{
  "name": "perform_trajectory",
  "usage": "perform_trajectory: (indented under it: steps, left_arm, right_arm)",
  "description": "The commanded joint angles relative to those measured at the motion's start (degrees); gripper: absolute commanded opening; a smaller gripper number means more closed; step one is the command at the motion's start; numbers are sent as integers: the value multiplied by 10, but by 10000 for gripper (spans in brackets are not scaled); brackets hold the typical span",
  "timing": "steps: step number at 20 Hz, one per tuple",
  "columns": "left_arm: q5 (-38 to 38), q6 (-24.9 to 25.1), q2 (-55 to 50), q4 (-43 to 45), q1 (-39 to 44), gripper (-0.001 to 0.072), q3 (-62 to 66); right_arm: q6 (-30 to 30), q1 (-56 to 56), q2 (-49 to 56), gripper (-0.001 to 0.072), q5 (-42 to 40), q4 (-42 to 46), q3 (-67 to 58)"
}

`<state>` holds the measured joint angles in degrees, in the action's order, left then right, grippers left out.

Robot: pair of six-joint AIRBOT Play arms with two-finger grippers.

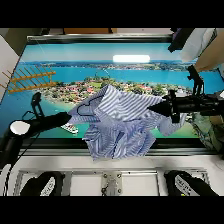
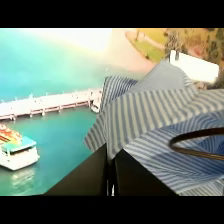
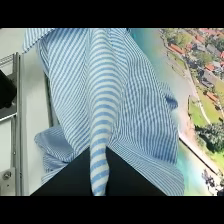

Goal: Fold the clothes and pants, and hang the long-sleeved shirts on hangers.

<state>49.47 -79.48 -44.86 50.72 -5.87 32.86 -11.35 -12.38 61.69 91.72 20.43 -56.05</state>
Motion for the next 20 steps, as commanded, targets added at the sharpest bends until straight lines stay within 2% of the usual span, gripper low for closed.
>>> perform_trajectory:
  steps: [1,4,8,12,14,17,20]
  left_arm:
    - [37,-1,30,45,-16,11,59]
    - [82,-7,60,66,-12,11,133]
    - [109,-73,110,165,62,10,227]
    - [146,-177,103,339,247,10,344]
    - [183,-209,65,443,336,10,412]
    - [253,-236,-2,574,447,11,523]
    - [313,-247,-43,592,507,11,551]
  right_arm:
    - [-10,0,-2,12,0,38,4]
    - [-28,1,-2,12,-35,33,16]
    - [-28,7,-2,12,-70,-65,35]
    - [-28,76,-2,12,-127,-68,36]
    - [-28,109,-2,12,-165,-73,36]
    - [-28,122,-2,12,-189,-159,36]
    - [-19,122,-2,12,-200,-266,35]
